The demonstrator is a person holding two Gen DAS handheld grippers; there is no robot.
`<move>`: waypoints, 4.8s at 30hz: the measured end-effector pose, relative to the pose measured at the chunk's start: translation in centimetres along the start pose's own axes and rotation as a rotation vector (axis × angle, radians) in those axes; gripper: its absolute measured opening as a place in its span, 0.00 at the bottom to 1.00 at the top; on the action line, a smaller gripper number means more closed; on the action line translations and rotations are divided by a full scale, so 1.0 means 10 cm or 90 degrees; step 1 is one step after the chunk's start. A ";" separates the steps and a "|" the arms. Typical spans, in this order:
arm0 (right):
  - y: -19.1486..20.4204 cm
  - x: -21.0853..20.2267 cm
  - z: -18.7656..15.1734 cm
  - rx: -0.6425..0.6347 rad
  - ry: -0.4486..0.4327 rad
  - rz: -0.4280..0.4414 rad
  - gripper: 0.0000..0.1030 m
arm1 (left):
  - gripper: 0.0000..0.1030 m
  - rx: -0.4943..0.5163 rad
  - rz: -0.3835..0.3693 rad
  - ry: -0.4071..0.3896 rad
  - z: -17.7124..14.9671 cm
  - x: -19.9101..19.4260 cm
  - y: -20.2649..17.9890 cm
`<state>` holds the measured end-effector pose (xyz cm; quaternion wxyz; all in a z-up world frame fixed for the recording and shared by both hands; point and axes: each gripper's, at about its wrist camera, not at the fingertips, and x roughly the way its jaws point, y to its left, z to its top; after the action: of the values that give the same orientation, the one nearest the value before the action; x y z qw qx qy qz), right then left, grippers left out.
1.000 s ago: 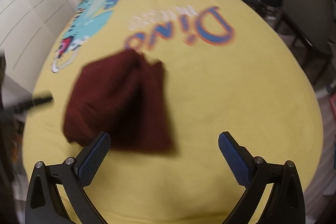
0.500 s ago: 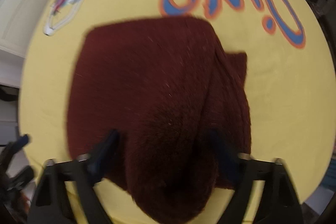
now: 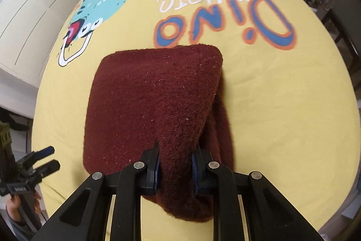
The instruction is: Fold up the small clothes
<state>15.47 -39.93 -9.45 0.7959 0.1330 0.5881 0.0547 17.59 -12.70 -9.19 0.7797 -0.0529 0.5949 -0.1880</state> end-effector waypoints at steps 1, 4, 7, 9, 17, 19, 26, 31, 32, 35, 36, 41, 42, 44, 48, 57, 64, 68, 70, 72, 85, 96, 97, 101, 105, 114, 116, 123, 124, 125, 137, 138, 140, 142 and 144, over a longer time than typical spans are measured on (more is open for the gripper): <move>-0.05 -0.02 -0.03 0.001 -0.003 -0.007 0.20 | 0.99 0.006 -0.001 0.002 -0.01 0.01 -0.02; -0.23 0.05 -0.25 0.009 0.001 -0.051 0.20 | 0.99 0.012 -0.003 0.008 -0.01 0.06 -0.06; -0.41 0.27 -0.41 0.030 0.017 -0.047 0.26 | 0.99 0.014 0.000 0.015 -0.02 0.10 -0.07; -0.53 0.29 -0.47 0.063 0.000 -0.024 0.41 | 0.99 0.015 0.004 0.017 -0.03 0.11 -0.07; -0.51 0.12 -0.40 0.046 -0.020 -0.035 0.77 | 0.99 0.003 0.013 0.019 0.04 0.15 -0.05; -0.46 0.05 -0.34 0.034 -0.029 -0.032 0.80 | 0.99 0.004 0.008 0.018 0.08 0.14 -0.07; -0.34 -0.06 -0.13 0.001 -0.027 -0.012 0.99 | 0.99 0.038 0.028 -0.005 0.59 0.38 -0.47; -0.31 0.23 -0.04 0.002 -0.007 0.015 0.99 | 0.99 0.012 0.035 0.076 0.69 0.91 -0.55; -0.31 0.35 -0.04 0.003 0.014 0.029 0.99 | 0.99 0.017 0.047 0.079 0.68 1.00 -0.56; -0.33 0.59 -0.06 -0.010 0.039 0.020 0.99 | 0.99 0.019 0.050 0.087 0.66 1.13 -0.53; -0.35 0.68 -0.08 -0.014 0.047 0.006 0.99 | 0.99 0.020 0.049 0.095 0.64 1.18 -0.50; -0.54 0.96 -0.21 0.037 0.049 0.078 0.99 | 1.00 0.036 0.062 0.080 0.49 1.28 -0.47; -0.56 0.97 -0.23 0.038 0.042 0.085 0.99 | 1.00 0.032 0.059 0.077 0.46 1.30 -0.46; -0.58 1.01 -0.26 0.040 0.031 0.092 0.99 | 1.00 0.040 0.063 0.065 0.39 1.31 -0.48; -0.59 1.05 -0.27 0.044 0.032 0.096 0.99 | 1.00 0.072 0.070 0.043 0.29 1.29 -0.57; -0.51 1.07 -0.24 0.077 0.045 0.147 0.73 | 0.85 0.035 0.020 0.045 0.21 1.29 -0.47; -0.30 0.84 -0.24 0.064 0.029 0.118 0.44 | 0.51 0.097 -0.001 0.032 0.21 1.00 -0.59; -0.12 0.50 -0.22 0.061 -0.012 0.111 0.43 | 0.50 0.094 -0.050 0.017 0.28 0.65 -0.45; 0.03 0.34 -0.19 0.050 -0.032 0.112 0.43 | 0.49 0.102 -0.056 0.004 0.30 0.44 -0.37; 0.20 0.22 -0.17 0.041 -0.048 0.118 0.43 | 0.50 0.107 -0.060 -0.011 0.33 0.22 -0.23; 1.10 0.82 -0.38 -0.007 -0.004 0.129 0.44 | 0.52 0.051 0.003 0.008 -0.27 0.28 0.70; 1.18 0.87 -0.47 -0.080 0.007 0.007 0.77 | 0.75 0.002 0.023 -0.004 -0.30 0.13 0.73; 1.16 0.82 -0.49 -0.081 0.005 0.003 0.77 | 0.79 0.002 0.021 -0.011 -0.32 0.08 0.73; 1.14 0.67 -0.43 -0.093 -0.024 -0.041 0.78 | 0.99 0.027 0.049 -0.043 -0.39 -0.06 0.80; 1.03 0.51 -0.51 -0.084 -0.057 -0.039 0.82 | 0.99 0.039 0.074 -0.062 -0.42 -0.09 0.75; 0.94 0.68 -0.75 -0.078 -0.072 -0.064 0.85 | 0.99 0.016 0.092 -0.086 -0.63 0.16 0.93; 0.81 0.73 -0.79 -0.060 -0.078 -0.060 0.99 | 1.00 0.003 0.076 -0.091 -0.69 0.16 1.02; 0.59 0.81 -0.87 -0.031 -0.080 -0.024 0.99 | 0.99 0.026 0.078 -0.124 -0.77 0.14 1.03; 0.60 0.79 -0.86 -0.033 -0.079 -0.027 0.99 | 0.99 0.025 0.080 -0.128 -0.77 0.12 1.02; 0.64 0.75 -0.86 -0.041 -0.077 -0.032 0.99 | 0.99 0.021 0.084 -0.133 -0.79 0.07 1.01; 0.93 -0.28 -1.13 -0.108 -0.169 -0.041 0.99 | 0.99 0.036 0.152 -0.229 -1.01 -0.88 0.68; 0.94 -0.38 -1.16 -0.111 -0.179 -0.048 0.99 | 0.99 0.038 0.156 -0.231 -1.04 -0.93 0.65; 0.96 -0.54 -1.23 -0.119 -0.186 -0.078 0.99 | 0.99 0.045 0.168 -0.242 -1.14 -1.10 0.60; 0.97 -0.69 -1.31 -0.121 -0.201 -0.093 0.99 | 0.99 0.049 0.173 -0.252 -1.21 -1.22 0.55; 0.96 -0.82 -1.38 -0.113 -0.209 -0.096 0.99 | 0.99 0.047 0.172 -0.262 -1.31 -1.35 0.53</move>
<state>0.52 -30.73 -3.06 0.8914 0.0254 0.4519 0.0243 3.44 -1.17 -2.30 0.9039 0.0185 0.4180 -0.0886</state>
